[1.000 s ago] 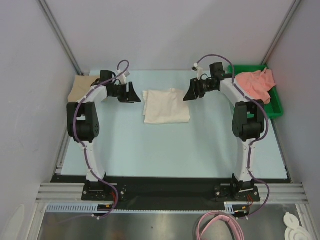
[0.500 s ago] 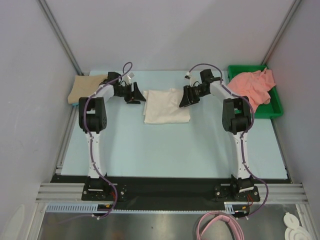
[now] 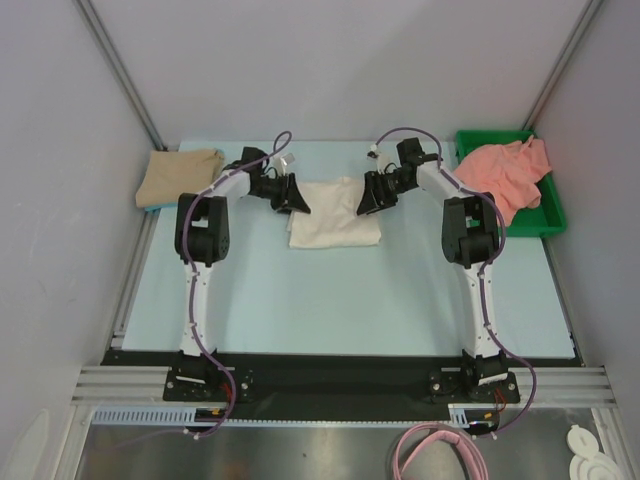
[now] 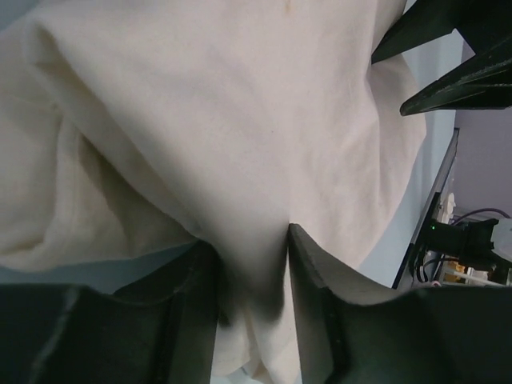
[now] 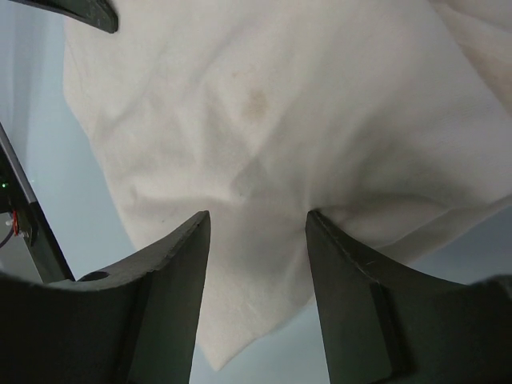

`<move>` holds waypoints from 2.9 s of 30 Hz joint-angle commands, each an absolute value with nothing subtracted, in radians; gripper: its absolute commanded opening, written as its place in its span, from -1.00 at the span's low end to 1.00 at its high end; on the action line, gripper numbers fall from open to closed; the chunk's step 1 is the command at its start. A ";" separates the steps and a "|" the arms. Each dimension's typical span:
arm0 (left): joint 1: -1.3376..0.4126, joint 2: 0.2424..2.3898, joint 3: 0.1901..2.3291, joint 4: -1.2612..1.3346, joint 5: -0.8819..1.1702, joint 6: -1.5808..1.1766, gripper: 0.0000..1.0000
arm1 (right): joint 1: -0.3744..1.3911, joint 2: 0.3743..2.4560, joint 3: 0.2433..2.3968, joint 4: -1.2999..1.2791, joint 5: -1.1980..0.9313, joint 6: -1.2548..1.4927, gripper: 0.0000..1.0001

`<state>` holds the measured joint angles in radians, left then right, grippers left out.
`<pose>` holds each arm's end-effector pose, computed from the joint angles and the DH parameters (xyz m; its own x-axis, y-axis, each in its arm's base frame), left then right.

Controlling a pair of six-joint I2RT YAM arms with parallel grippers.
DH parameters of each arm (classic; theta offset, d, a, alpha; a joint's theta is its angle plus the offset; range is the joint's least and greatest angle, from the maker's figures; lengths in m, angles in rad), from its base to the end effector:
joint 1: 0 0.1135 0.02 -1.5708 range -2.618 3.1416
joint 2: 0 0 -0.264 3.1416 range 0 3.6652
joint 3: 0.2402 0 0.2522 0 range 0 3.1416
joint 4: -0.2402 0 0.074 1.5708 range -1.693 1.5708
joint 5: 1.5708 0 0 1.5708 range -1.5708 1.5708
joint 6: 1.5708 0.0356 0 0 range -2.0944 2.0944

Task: Fold and stack the t-shirts
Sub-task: Neatly place the folded tshirt to the corner

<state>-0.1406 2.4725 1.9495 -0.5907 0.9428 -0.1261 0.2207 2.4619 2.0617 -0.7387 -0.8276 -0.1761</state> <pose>0.5021 -0.1002 0.1217 -0.9363 0.0579 -0.3465 0.3208 0.5433 -0.7759 0.4971 0.1384 0.1502 -0.7938 -0.2996 -0.5293 -0.5972 0.5488 0.5850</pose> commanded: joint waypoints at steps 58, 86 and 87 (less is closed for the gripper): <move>-0.097 1.930 1.994 -0.440 -0.485 0.475 -0.99 | 0.158 1.318 1.158 -0.483 -0.646 -0.298 0.22; -0.014 2.112 1.862 0.063 -0.769 0.854 -0.99 | 0.140 1.321 1.150 -0.480 -0.646 -0.298 0.22; -0.003 2.127 1.876 0.061 -0.767 0.862 -0.99 | 0.140 1.322 1.150 -0.480 -0.646 -0.298 0.21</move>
<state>-0.0441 2.1014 1.8053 -0.0536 -0.7136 0.7948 0.1463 1.3235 1.1522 -0.5060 -0.6399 -0.2893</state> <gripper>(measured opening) 0.048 0.608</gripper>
